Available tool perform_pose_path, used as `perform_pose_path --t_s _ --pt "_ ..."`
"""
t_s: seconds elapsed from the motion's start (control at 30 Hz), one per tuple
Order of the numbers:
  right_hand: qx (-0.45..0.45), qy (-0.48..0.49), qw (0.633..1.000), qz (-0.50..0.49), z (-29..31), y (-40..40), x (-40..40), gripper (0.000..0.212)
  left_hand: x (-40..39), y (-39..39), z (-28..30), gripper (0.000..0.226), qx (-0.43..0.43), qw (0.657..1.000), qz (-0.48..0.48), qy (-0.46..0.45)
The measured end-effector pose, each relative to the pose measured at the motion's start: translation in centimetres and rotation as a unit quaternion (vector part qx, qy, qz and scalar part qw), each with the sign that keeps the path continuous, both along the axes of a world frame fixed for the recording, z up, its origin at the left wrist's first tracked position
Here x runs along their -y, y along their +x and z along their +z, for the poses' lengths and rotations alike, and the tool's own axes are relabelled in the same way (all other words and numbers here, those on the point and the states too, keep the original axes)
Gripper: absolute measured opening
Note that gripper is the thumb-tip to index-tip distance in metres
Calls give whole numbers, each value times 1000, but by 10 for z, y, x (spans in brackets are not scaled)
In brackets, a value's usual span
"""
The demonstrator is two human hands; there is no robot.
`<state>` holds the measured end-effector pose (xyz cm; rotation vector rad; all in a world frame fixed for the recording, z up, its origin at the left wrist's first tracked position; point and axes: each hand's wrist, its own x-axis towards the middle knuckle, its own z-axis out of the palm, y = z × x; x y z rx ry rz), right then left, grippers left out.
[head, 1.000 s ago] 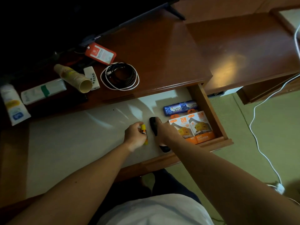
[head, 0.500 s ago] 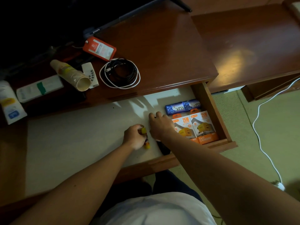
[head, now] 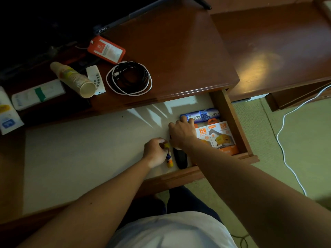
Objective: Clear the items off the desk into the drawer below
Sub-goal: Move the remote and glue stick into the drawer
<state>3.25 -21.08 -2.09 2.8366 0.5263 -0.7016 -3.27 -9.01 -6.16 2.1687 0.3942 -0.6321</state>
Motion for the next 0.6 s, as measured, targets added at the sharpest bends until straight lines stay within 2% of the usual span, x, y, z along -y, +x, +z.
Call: perform_pose_path --t_s 0.47,0.6 --pt "-5 -18 1000 21 4 3 4 35 13 0 -9 30 -3 1000 -1 6" --pt "-15 -14 999 28 2 2 9 39 15 -4 -12 15 -8 1000 -3 -11"
